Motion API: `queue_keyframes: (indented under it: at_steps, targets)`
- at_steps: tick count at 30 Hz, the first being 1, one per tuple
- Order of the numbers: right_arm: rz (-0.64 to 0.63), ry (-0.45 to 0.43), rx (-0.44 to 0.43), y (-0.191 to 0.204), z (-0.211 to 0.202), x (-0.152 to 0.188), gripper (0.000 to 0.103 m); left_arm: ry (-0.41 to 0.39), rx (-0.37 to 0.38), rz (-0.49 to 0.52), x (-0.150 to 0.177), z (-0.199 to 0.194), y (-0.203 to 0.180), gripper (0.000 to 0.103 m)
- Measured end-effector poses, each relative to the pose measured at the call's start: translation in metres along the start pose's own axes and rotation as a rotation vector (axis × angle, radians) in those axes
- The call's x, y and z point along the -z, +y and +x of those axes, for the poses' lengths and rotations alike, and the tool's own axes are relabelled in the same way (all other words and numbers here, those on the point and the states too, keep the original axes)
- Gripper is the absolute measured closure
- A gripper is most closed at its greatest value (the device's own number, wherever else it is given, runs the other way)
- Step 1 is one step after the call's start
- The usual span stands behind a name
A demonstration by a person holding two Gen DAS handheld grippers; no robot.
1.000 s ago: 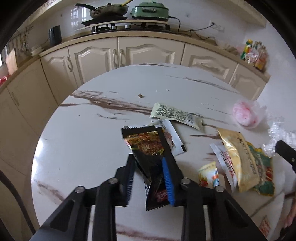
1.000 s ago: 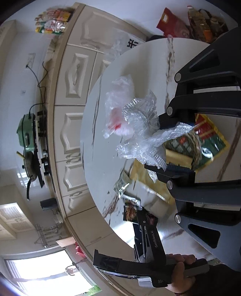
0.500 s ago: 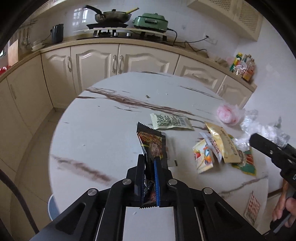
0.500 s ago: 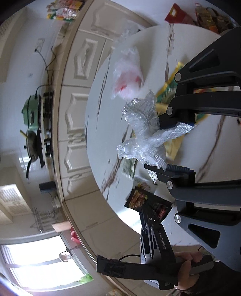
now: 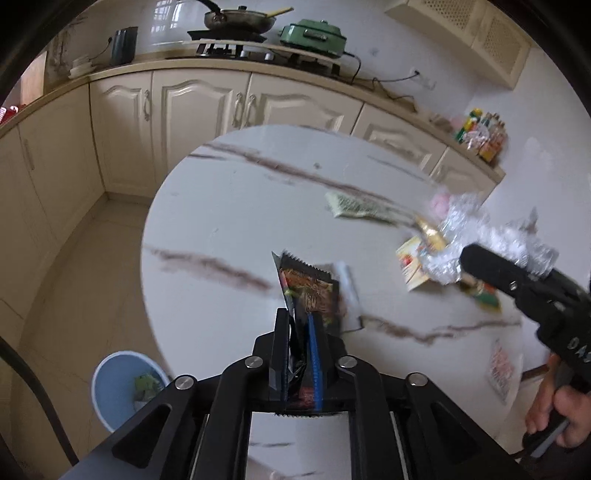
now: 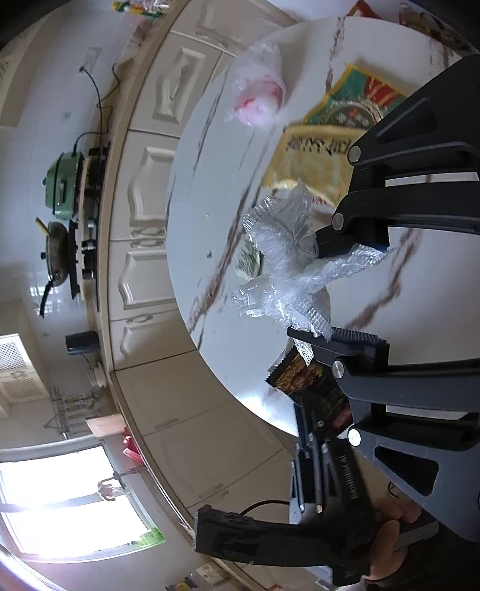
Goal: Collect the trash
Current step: 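Carry the wrap and black packet over the blue bin and open both tools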
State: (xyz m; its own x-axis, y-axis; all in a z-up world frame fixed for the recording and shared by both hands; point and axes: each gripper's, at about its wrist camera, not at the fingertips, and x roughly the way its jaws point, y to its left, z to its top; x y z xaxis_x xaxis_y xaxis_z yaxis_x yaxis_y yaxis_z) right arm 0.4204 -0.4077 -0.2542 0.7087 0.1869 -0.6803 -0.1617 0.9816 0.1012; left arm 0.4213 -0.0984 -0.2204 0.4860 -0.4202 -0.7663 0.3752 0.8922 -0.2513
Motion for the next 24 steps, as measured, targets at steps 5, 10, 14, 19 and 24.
queue_keyframes:
  at_steps: [5, 10, 14, 19, 24]
  targets:
    - [-0.005, 0.005, -0.003, 0.013, -0.001, 0.004, 0.074, 0.011, -0.018, -0.025, 0.003, -0.017, -0.001, 0.052]
    - [0.003, 0.001, 0.004, 0.016, -0.004, 0.007, 0.074, 0.034, -0.006, 0.015, 0.013, -0.022, -0.016, 0.047]
    - [0.015, 0.0, 0.01, 0.014, -0.007, 0.009, 0.074, 0.025, -0.049, 0.04, 0.015, -0.014, -0.026, 0.058]
    - [0.02, -0.003, 0.016, 0.012, -0.01, 0.01, 0.074, 0.035, -0.072, 0.081, 0.025, -0.018, -0.032, 0.087]
    - [0.025, -0.007, 0.008, 0.012, -0.01, 0.01, 0.074, -0.007, -0.031, 0.073, 0.03, -0.02, -0.027, 0.099]
